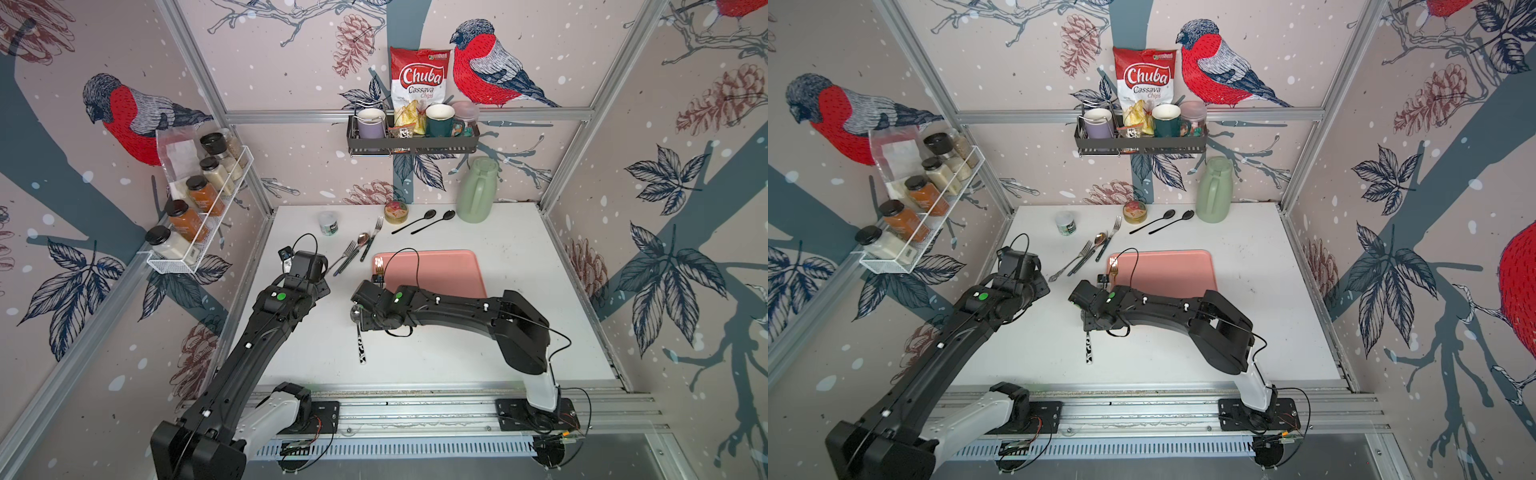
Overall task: Set the spoon and fork side by side
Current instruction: Pick up the spoon from the center of the board.
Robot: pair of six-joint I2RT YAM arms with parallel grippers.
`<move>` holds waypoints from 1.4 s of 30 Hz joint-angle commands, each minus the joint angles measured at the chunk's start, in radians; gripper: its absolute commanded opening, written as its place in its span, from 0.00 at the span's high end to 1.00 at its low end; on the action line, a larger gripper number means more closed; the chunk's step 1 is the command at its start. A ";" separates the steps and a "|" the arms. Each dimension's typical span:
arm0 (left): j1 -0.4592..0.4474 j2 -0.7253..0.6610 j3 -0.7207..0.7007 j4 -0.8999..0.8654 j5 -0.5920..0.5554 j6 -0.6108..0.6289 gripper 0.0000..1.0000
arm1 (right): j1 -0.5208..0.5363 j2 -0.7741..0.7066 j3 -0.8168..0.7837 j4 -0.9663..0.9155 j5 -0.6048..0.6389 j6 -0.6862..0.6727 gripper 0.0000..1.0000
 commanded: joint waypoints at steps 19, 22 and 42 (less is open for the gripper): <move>0.068 -0.069 0.035 -0.020 0.105 0.006 0.57 | 0.142 0.241 0.247 -0.332 0.092 0.028 0.57; 0.068 -0.072 0.025 -0.010 0.112 0.004 0.57 | 0.142 0.249 0.256 -0.343 0.089 0.023 0.74; 0.068 -0.042 -0.011 0.031 0.198 0.017 0.57 | 0.007 0.075 0.308 -0.467 0.179 -0.114 0.88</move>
